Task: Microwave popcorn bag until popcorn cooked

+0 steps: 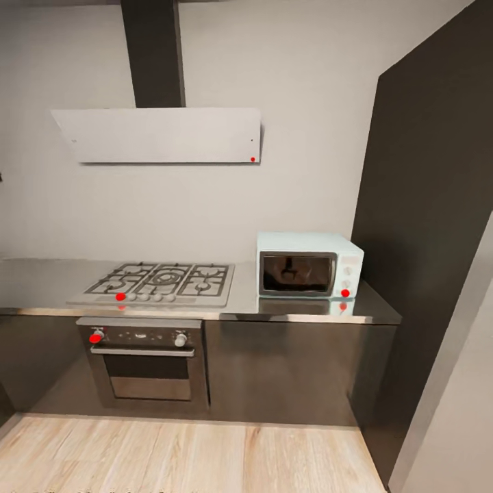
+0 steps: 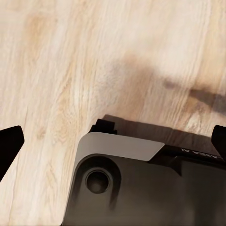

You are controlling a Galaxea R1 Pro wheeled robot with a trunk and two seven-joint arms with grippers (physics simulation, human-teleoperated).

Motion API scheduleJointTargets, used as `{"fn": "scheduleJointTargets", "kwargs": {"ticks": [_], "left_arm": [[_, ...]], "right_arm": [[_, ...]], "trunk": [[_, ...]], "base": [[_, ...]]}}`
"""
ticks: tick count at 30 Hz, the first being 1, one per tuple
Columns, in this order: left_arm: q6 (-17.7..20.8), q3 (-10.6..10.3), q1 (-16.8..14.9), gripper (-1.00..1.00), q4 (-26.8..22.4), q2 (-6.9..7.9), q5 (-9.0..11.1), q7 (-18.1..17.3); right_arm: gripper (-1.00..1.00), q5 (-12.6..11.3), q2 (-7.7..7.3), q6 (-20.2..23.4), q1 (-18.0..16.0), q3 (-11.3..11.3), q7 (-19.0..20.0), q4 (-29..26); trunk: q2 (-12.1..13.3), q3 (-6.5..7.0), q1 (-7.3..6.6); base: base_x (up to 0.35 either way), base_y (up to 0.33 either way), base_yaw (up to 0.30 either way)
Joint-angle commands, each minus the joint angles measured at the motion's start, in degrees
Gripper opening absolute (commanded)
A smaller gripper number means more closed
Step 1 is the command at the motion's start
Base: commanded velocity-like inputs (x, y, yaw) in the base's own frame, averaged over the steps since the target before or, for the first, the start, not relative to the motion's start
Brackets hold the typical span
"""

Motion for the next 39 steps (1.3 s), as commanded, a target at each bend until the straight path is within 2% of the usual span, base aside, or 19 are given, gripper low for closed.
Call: {"fn": "scheduleJointTargets", "kwargs": {"ticks": [1,13,29,39], "left_arm": [[-0.17,-0.48,-0.05,1.00,0.04,-0.03,0.48,0.18],[0.00,-0.47,-0.05,1.00,0.04,-0.14,0.53,0.27],[-0.05,-0.48,-0.05,1.00,0.04,-0.15,0.48,0.22],[-0.08,-0.42,-0.05,1.00,0.04,-0.07,0.48,0.25]], "right_arm": [[1.00,0.56,-0.04,-0.39,-0.08,-0.49,0.11,0.18],[1.00,0.50,-0.07,-0.41,-0.08,-0.49,0.15,0.18],[1.00,0.42,-0.13,-0.52,-0.08,-0.49,0.10,0.18],[1.00,0.39,-0.06,-0.48,-0.08,-0.49,0.10,0.18]], "trunk": [[-0.05,-0.08,0.00],[-0.05,-0.08,0.00],[-0.05,-0.07,0.00],[-0.05,0.20,0.00]], "base": [[0.000,0.000,0.076],[0.000,-0.004,0.007],[0.000,-0.243,-0.002],[0.000,-0.020,-0.159]]}}
